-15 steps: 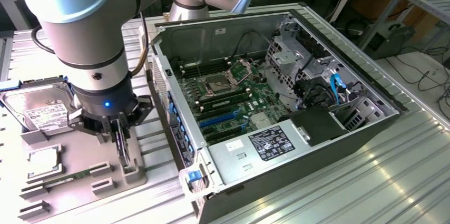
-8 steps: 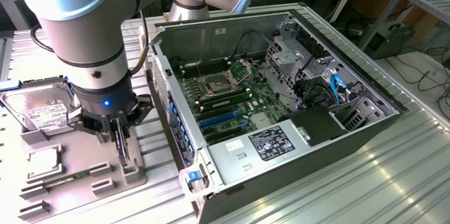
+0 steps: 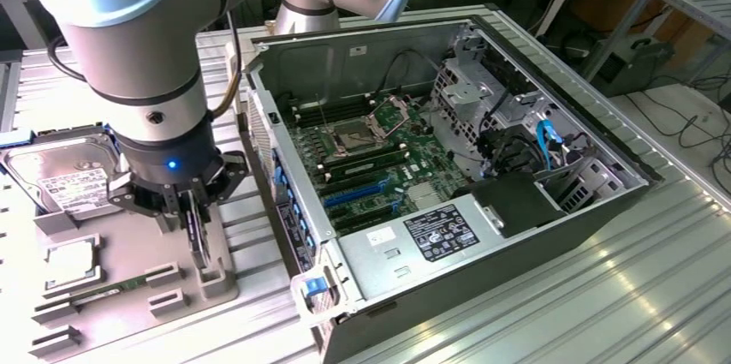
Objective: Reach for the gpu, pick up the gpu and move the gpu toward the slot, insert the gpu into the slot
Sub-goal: 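Pick up the gpu and move the gpu toward the slot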
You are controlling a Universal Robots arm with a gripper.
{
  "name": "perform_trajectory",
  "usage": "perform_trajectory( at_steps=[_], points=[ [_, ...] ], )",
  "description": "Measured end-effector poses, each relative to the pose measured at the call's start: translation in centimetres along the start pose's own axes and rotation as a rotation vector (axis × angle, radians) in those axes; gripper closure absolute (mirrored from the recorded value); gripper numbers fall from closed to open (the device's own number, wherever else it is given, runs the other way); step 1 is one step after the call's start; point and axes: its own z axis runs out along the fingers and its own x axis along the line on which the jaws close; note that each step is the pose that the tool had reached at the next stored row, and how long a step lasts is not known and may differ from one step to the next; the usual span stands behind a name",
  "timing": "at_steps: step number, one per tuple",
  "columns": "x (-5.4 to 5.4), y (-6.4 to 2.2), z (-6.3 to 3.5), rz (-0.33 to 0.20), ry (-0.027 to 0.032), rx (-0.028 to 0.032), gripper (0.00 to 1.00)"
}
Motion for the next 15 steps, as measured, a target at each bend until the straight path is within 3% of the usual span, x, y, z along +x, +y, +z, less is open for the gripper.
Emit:
perform_trajectory(
  at_steps=[15],
  points=[
    [0.01,0.04,-0.92,0.0,0.0,0.0,0.72]
  ],
)
